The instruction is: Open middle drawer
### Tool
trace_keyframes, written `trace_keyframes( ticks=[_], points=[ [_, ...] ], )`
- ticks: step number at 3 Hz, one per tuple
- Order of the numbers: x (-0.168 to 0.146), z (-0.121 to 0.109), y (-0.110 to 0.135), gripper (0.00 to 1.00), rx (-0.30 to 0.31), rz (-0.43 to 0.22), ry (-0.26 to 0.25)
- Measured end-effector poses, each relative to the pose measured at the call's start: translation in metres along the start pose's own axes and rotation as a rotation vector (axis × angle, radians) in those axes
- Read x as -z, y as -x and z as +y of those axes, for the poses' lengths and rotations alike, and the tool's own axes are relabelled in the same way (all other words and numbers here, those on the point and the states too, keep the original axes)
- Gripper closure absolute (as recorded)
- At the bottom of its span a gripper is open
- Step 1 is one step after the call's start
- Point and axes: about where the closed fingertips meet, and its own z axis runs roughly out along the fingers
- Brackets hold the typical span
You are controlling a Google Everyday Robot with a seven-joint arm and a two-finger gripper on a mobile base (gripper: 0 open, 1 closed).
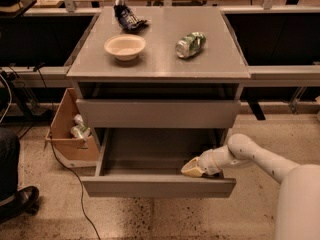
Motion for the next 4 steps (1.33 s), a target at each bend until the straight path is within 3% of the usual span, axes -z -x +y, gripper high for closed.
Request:
trace_keyframes(
  ticks=[1, 2, 3, 4],
  points=[
    [0.000, 0.006, -0.003, 1.00, -0.008, 0.012, 0.019],
    [-0.002, 0.022, -0.012, 1.00, -0.017, 0.033, 0.071],
    [-0.001, 0.022, -0.010, 1.00, -0.017, 0.033, 0.071],
    [0.006, 0.041, -0.023, 1.00, -0.047, 0.030, 0.101]
  ],
)
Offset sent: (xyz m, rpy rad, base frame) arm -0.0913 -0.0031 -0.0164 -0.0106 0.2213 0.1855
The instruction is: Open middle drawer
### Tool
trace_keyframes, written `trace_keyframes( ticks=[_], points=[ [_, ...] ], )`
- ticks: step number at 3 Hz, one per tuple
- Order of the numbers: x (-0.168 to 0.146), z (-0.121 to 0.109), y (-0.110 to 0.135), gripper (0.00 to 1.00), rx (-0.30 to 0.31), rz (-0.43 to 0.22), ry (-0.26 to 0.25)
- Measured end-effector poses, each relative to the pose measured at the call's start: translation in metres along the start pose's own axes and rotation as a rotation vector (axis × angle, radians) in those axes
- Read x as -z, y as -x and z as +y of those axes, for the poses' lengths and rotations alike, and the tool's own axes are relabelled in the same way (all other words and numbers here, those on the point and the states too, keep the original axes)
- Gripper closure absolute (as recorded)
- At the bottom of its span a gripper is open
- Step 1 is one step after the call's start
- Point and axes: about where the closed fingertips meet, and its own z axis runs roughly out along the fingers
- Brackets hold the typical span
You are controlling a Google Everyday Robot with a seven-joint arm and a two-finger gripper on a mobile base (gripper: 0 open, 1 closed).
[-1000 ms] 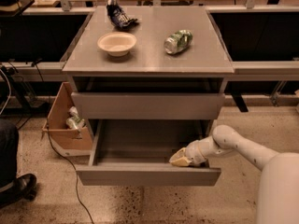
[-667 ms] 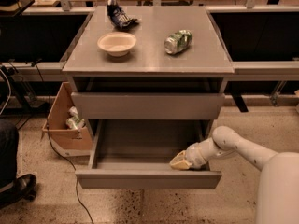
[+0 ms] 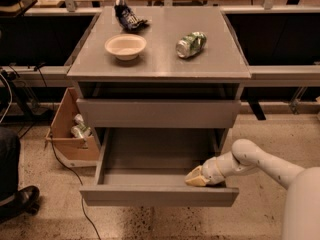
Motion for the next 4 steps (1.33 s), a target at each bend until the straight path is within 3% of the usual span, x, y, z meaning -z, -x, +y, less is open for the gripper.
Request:
trace_keyframes(
  ticks=[1, 2, 4],
  points=[
    [0.023, 0.000, -0.009, 1.00, -0.045, -0.059, -0.060],
    [0.087, -0.021, -0.021, 1.00, -0.058, -0.056, -0.196],
    [0.197, -0.038, -0.029, 1.00, -0.043, 0.006, -0.369]
  ],
)
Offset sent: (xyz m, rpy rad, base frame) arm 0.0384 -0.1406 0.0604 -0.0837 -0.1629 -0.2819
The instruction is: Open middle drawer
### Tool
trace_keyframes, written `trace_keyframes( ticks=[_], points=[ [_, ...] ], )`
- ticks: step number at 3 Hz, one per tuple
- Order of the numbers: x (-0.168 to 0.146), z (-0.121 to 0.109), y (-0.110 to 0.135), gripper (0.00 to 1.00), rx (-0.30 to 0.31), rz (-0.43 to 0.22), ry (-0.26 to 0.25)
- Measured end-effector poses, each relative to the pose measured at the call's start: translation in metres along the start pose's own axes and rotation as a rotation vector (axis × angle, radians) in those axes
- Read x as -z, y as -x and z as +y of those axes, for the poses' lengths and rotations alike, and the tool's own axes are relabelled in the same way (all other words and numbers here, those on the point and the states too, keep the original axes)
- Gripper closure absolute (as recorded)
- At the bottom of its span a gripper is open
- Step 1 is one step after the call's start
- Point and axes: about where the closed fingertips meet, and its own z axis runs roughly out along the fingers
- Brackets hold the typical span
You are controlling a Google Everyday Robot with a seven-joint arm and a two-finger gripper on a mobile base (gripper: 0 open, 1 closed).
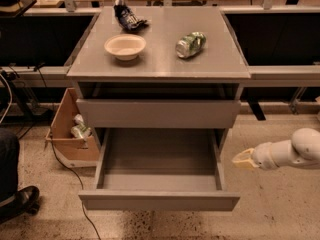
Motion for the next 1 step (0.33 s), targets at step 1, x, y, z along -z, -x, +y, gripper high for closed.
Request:
trace_keyframes(
  ticks=[1],
  points=[
    [0.0077, -0.0049, 0.0008, 0.77, 0.004, 0.003, -0.013]
  ],
)
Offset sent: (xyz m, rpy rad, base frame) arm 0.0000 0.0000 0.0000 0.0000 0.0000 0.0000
